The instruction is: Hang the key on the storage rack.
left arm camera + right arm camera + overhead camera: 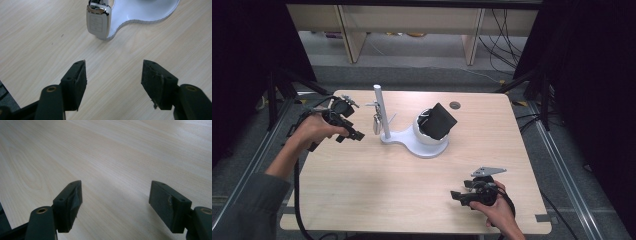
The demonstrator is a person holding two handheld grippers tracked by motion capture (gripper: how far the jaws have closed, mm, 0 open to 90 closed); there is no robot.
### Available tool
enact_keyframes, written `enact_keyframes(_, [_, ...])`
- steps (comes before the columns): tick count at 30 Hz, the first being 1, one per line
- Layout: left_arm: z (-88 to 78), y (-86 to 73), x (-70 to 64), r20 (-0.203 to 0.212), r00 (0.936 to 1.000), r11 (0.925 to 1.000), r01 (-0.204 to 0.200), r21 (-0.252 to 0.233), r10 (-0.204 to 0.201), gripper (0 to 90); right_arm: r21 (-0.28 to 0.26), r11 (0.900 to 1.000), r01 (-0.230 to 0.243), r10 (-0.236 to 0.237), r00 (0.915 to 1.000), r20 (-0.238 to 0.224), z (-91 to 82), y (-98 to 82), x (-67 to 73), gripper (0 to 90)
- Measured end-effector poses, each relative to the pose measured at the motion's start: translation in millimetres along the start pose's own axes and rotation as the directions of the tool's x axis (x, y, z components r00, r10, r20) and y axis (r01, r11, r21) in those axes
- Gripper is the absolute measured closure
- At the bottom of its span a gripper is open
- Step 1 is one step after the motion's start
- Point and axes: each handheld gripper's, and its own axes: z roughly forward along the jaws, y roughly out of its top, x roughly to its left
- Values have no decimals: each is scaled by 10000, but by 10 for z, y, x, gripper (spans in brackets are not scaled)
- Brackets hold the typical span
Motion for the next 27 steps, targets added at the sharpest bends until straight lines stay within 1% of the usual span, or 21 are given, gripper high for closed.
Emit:
enact_keyframes(2, [5, -25, -6, 36, 10000, 10000, -9, -52, 10, 336, -59, 9998, 209, -208, 9997, 117, 1, 4, -16, 279])
enact_keyframes(3, [9, -55, -21, 86, 10000, 10000, 0, -86, 1, 328, -10, 10000, -15, 15, 10000, 69, 0, 1, 0, 279])
enact_keyframes(5, [19, -120, -69, 248, 9997, 9999, -34, -128, 37, 313, -88, 9997, 246, -245, 9996, 153, 3, 2, -18, 279])
enact_keyframes(6, [22, -140, -85, 308, 9995, 9998, -50, -197, 56, 306, -38, 10000, 49, -49, 9999, 111, 2, 0, 0, 279])
enact_keyframes(7, [22, -140, -85, 308, 9995, 9998, -50, -197, 56, 299, -38, 10000, 49, -49, 9999, 111, 2, 0, 0, 279])
enact_keyframes(8, [28, -163, -112, 334, 9994, 9996, -19, -272, 28, 296, -143, 9994, 315, -313, 9994, 117, 9, 9, -16, 279])
enact_keyframes(9, [37, -176, -129, 340, 9994, 9995, 2, -329, 9, 292, -103, 9995, 288, -287, 9994, 168, 10, 10, -12, 279])
enact_keyframes(10, [54, -204, -169, 355, 9993, 9994, -129, -336, 141, 288, -159, 9995, 267, -268, 9996, -45, 22, 8, -14, 279])
enact_keyframes(12, [84, -237, -226, 433, 9990, 9990, -105, -435, 123, 281, -132, 9997, 196, -197, 9998, -63, 22, 8, -3, 279])
enact_keyframes(13, [100, -257, -257, 442, 9989, 9988, -128, -482, 150, 278, -72, 9995, 323, -322, 9994, 139, 12, 12, -1, 279])
enact_keyframes(15, [145, -297, -321, 535, 9984, 9983, -135, -569, 165, 273, -34, 9995, 305, -305, 9995, 45, 12, 15, 13, 279])
enact_keyframes(16, [160, -315, -349, 596, 9978, 9983, -254, -518, 285, 272, -44, 9995, 304, -304, 9995, 80, 13, 14, 15, 279])
enact_keyframes(17, [174, -332, -377, 613, 9976, 9982, -303, -525, 336, 272, 41, 9999, 98, -99, 9999, 70, 14, 12, 26, 279])
enact_keyframes(18, [186, -346, -404, 614, 9976, 9979, -287, -584, 323, 271, 7, 9998, 195, -195, 9998, 99, 17, 13, 15, 279])
enact_keyframes(20, [197, -362, -432, 688, 9970, 9973, -317, -656, 362, 271, 22, 9999, 105, -105, 9999, 67, 19, 12, 15, 279])
enact_keyframes(21, [198, -371, -451, 750, 9963, 9971, -367, -667, 417, 270, -32, 9995, 301, -301, 9995, 67, 23, 17, -6, 279])
enact_keyframes(22, [207, -386, -494, 811, 9959, 9966, -349, -752, 410, 269, -108, 9995, 287, -285, 9995, 142, 20, 17, -2, 279])
enact_keyframes(23, [211, -397, -529, 835, 9954, 9962, -414, -768, 478, 267, -145, 9997, 204, -204, 9998, -15, 24, 17, 5, 279])
enact_keyframes(25, [223, -419, -604, 942, 9940, 9961, -498, -724, 565, 261, -106, 9995, 286, -285, 9995, 108, 17, 20, 14, 279])
enact_keyframes(26, [232, -432, -643, 986, 9931, 9958, -557, -720, 627, 259, 83, 9999, 92, -92, 9999, 44, 19, 20, 32, 279])
enact_keyframes(27, [241, -441, -671, 992, 9930, 9957, -575, -730, 646, 259, 83, 9999, 92, -92, 9999, 44, 19, 20, 32, 279])
